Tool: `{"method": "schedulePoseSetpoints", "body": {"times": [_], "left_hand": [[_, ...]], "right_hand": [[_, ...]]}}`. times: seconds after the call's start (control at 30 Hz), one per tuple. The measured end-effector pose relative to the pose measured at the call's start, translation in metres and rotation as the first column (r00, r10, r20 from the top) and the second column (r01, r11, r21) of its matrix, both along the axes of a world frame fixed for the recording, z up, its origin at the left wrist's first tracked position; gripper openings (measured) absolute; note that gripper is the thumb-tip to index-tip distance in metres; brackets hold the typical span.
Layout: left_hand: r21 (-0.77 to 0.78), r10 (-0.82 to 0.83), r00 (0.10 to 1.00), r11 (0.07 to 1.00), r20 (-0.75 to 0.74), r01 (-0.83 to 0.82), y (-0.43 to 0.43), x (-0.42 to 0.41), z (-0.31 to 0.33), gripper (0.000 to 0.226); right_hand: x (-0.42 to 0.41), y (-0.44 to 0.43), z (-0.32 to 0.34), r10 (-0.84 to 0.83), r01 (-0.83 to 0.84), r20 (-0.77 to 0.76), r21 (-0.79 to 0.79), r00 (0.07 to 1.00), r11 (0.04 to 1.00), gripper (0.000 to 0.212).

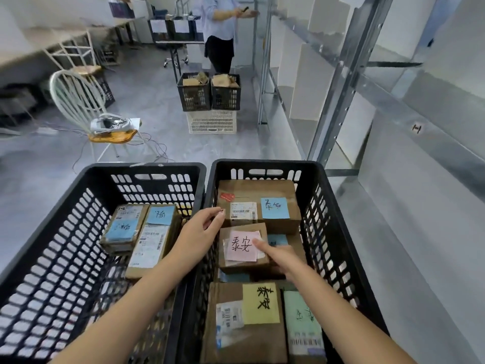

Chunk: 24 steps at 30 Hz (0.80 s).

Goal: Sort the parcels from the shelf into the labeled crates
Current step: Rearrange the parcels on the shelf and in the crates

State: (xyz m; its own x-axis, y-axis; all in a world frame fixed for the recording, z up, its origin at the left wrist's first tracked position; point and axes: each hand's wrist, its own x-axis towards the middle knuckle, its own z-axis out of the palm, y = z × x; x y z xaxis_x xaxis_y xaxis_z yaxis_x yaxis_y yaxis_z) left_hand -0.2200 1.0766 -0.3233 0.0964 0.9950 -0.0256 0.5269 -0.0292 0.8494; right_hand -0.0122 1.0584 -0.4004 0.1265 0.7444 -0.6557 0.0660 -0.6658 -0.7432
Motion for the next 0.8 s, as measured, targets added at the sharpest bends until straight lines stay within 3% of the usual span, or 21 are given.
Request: {"method": "schedulePoseSetpoints", "body": {"times": [0.07,0.2,0.37,0.43,0.53,0.67,0.8], "left_hand": [[-0.004,0.013,1.0,1.0,-0.01,-0.013,0.004,0.002,0.002,0.039],[0.002,0.022,0.999,1.0,-0.031,-0.022,0.009,0.005,0.003,0.037],[-0.007,-0.021,0.993,1.0,-0.115,0.02,0.016,0.01,0.002,0.042],[-0.017,-0.037,0.989,0.999,-0.144,0.035,0.018,0.014,0.003,0.042],[-0.031,-0.066,0.984,0.998,-0.165,0.062,0.022,0.019,0.005,0.042],[-0.022,-0.087,0.978,0.996,-0.19,0.085,0.023,0.024,0.008,0.041],[-0.004,-0.163,0.949,0.986,-0.269,0.168,0.019,0.026,0.011,0.046]], "right_hand": [[-0.006,0.007,-0.007,-0.003,0.003,-0.021,-0.021,1.0,1.0,0.116],[-0.011,0.015,-0.021,0.017,-0.013,0.06,-0.069,0.998,0.998,0.089],[-0.012,0.016,-0.021,0.103,-0.106,0.22,0.001,0.97,0.994,0.103],[-0.009,0.019,-0.018,0.142,-0.157,0.286,0.032,0.948,0.987,0.087],[0.0,0.029,-0.009,0.168,-0.224,0.377,0.111,0.911,0.968,0.046],[0.013,0.035,0.016,0.069,-0.244,0.497,0.295,0.865,0.924,0.034],[0.023,0.032,0.044,0.095,-0.363,0.578,0.369,0.81,0.855,0.031]]}}
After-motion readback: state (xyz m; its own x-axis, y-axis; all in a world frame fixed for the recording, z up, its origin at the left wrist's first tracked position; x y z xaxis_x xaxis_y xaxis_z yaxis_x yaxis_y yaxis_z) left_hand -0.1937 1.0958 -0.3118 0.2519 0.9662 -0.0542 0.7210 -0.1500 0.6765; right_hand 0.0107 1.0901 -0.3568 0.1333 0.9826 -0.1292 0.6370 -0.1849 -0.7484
